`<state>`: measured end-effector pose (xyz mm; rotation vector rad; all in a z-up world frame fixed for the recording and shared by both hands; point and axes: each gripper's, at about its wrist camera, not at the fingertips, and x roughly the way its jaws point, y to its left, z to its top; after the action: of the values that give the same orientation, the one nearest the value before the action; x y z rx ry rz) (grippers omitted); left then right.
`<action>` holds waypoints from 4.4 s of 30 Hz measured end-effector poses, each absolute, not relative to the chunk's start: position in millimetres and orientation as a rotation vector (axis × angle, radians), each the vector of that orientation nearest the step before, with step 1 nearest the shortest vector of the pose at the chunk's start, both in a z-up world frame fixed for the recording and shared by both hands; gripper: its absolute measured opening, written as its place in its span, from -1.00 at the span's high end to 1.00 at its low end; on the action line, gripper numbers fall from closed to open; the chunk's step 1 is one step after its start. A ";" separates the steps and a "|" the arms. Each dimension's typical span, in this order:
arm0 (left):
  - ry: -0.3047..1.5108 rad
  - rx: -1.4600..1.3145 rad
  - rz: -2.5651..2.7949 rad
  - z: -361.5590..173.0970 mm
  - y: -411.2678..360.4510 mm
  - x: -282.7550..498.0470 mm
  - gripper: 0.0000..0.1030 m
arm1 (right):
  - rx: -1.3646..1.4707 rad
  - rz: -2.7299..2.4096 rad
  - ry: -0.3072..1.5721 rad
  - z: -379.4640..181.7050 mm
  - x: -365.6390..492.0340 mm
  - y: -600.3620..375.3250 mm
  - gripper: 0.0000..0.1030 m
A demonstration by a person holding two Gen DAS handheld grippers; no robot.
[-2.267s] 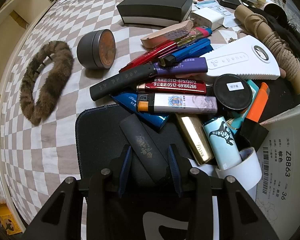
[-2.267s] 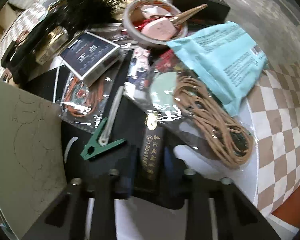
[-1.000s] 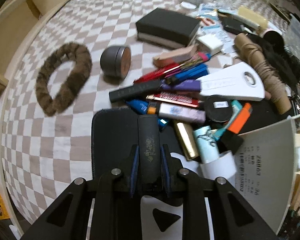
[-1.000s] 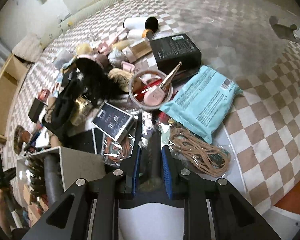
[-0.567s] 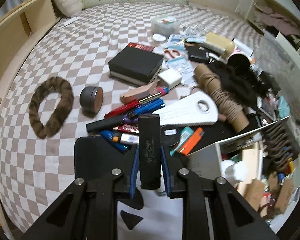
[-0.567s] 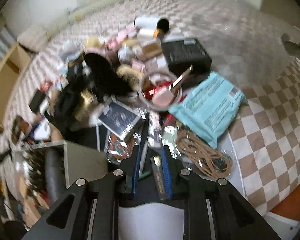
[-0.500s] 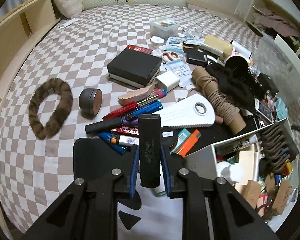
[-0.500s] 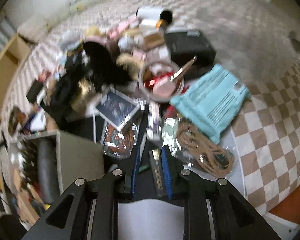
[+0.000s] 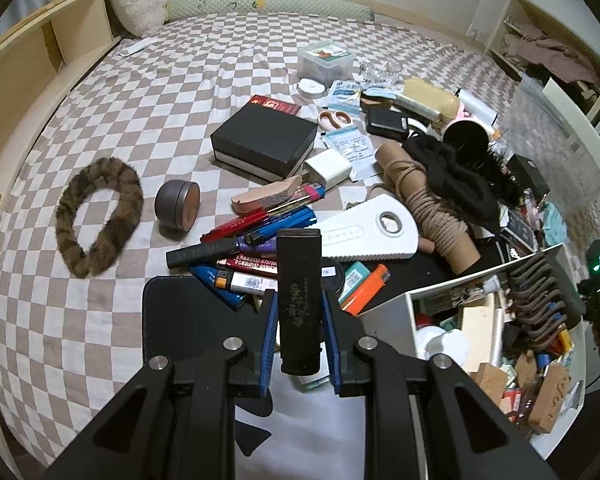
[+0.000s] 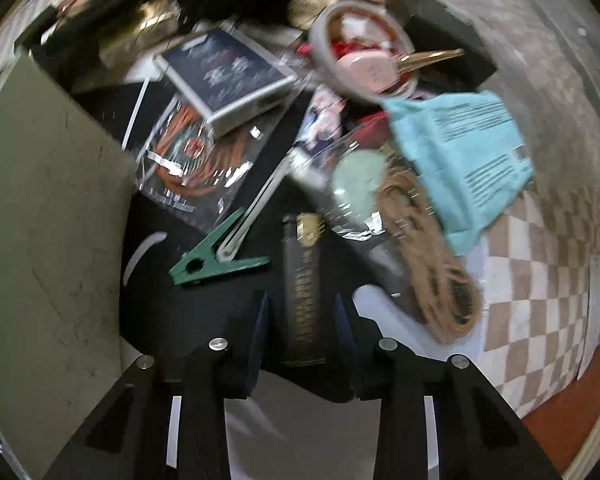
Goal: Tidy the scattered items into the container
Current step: 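Lift the black cylinder with the left gripper while the right lifts the black lighter, then carry the black cylinder with the left gripper while the right carries the lighter toward the white box, then lower both held items into the white box and open both grippers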
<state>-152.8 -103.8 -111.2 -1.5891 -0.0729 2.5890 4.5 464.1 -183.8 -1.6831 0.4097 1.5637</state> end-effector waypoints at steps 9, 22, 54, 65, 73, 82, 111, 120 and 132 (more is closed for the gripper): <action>-0.089 -1.554 2.582 -97.8 -94.9 -132.9 0.58 | -1.631 1.638 0.450 -168.1 7.5 461.6 0.54; -0.072 -1.515 2.575 -89.2 -80.4 -125.2 0.58 | -1.330 1.776 0.624 -91.5 34.1 475.3 0.54; 0.022 -1.420 2.359 -76.1 13.9 -101.0 0.58 | -1.078 2.217 0.770 -20.3 -48.2 402.8 0.54; 0.060 -1.436 2.326 -78.7 32.2 -104.2 0.58 | -1.315 2.226 0.729 -54.4 -75.8 374.4 0.54; 0.092 -1.442 2.301 -81.0 46.3 -104.5 0.58 | -1.463 2.215 0.714 -75.3 -85.8 358.4 0.54; 0.113 -1.484 2.296 -90.5 50.1 -109.6 0.58 | -1.504 2.151 0.651 -82.0 -85.8 357.7 0.54; 0.401 -1.475 2.335 -106.2 67.1 -97.2 -0.05 | -1.486 2.136 0.674 -79.4 -89.8 362.1 0.04; 0.382 -1.480 2.387 -102.4 57.1 -103.4 -0.21 | -1.362 2.113 0.746 -65.4 -89.3 380.8 0.03; 0.240 -1.443 2.538 -77.9 26.4 -107.5 -0.97 | -1.203 2.075 0.565 -43.6 -78.8 387.3 -0.88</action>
<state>-107.5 26.4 -77.9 -1.4425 0.2398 2.5378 -78.8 387.3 -43.6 -1.2030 0.5648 2.0747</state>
